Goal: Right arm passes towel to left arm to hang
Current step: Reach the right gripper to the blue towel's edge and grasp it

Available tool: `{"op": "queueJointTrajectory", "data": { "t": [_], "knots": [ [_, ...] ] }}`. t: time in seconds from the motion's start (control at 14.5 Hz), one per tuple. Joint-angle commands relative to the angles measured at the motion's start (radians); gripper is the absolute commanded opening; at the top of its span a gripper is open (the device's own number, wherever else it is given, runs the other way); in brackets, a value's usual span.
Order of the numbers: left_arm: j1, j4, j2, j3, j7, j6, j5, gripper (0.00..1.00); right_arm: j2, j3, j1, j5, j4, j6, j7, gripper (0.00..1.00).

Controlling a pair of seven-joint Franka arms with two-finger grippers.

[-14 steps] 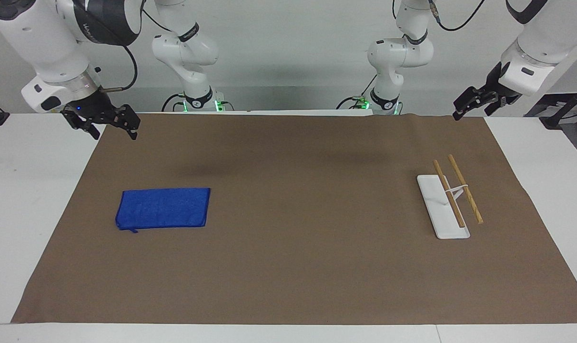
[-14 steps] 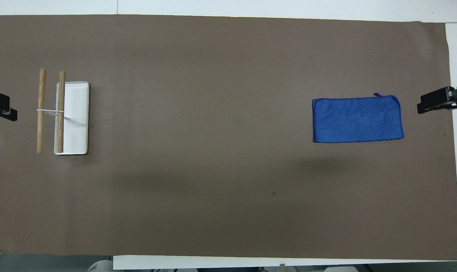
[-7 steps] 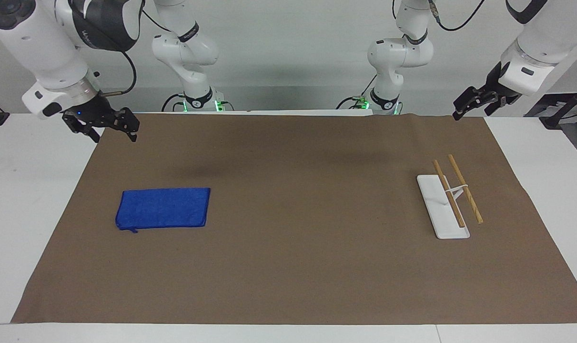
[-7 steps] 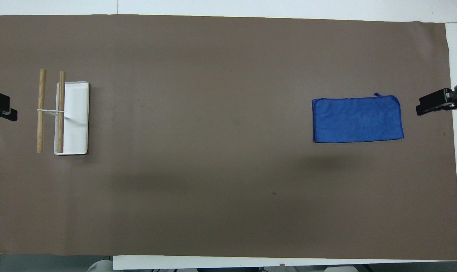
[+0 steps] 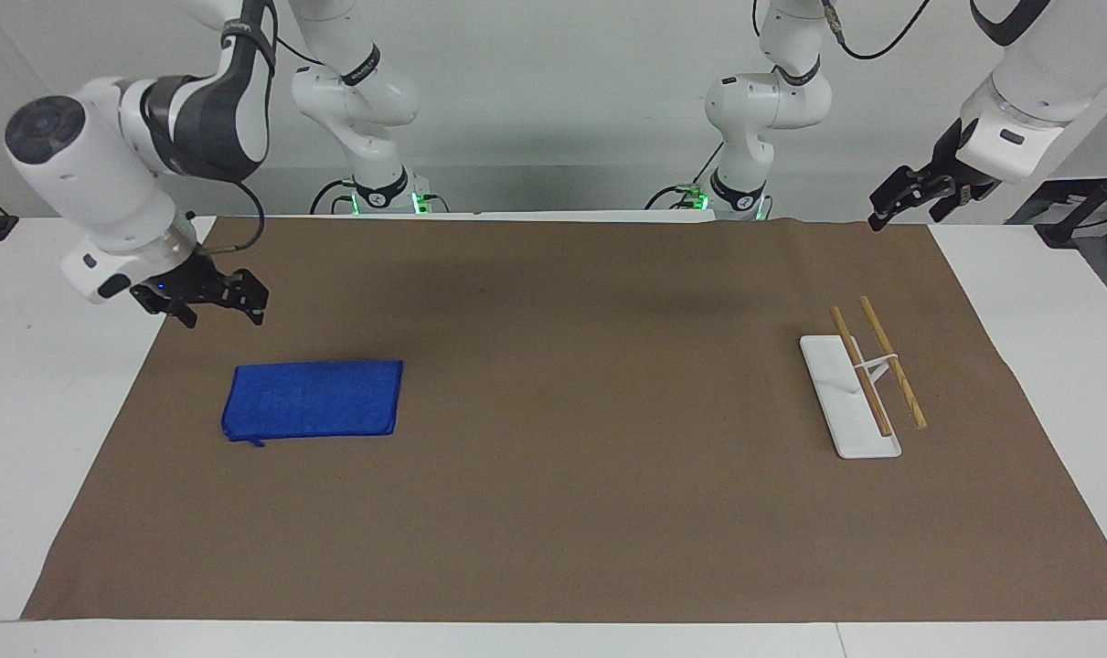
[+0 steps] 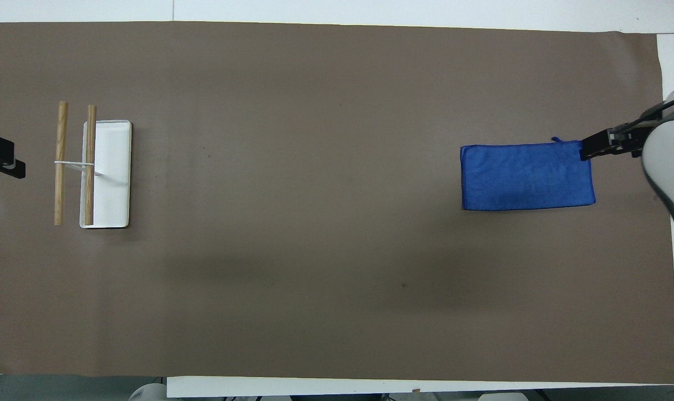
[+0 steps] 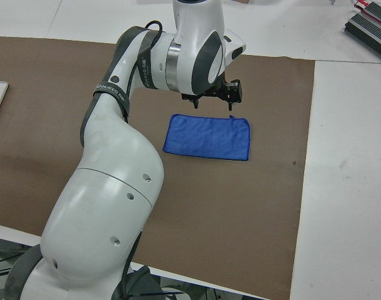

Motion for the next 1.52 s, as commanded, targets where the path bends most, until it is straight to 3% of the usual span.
{"op": "queueJointTrajectory", "data": {
  "t": [0.0,0.14,0.48,1.25,1.31,1.38,1.45],
  "knots": [
    [0.001,-0.030,-0.027,0.004,0.005,0.002,-0.006,1.00,0.006,0.009,-0.018,0.016,-0.200,0.262,-0.074,0.99],
    [0.002,-0.030,-0.027,0.004,0.005,0.002,-0.006,1.00,0.041,0.009,-0.019,0.018,-0.285,0.409,-0.091,0.99],
    [0.001,-0.030,-0.027,0.004,0.005,0.002,-0.006,1.00,0.104,0.009,-0.033,0.018,-0.306,0.510,-0.140,0.98],
    [0.001,-0.030,-0.027,0.004,0.005,0.002,-0.006,1.00,0.127,0.009,-0.033,0.018,-0.331,0.553,-0.143,0.92],
    [0.002,-0.030,-0.027,0.004,0.005,0.002,-0.006,1.00,0.127,0.007,-0.033,0.018,-0.334,0.554,-0.143,0.88],
    [0.001,-0.030,-0.027,0.004,0.005,0.002,-0.006,1.00,0.127,0.007,-0.033,0.018,-0.334,0.553,-0.143,0.75],
    [0.001,-0.030,-0.027,0.004,0.005,0.002,-0.006,1.00,0.127,0.007,-0.032,0.018,-0.334,0.553,-0.143,0.53]
  ]
}}
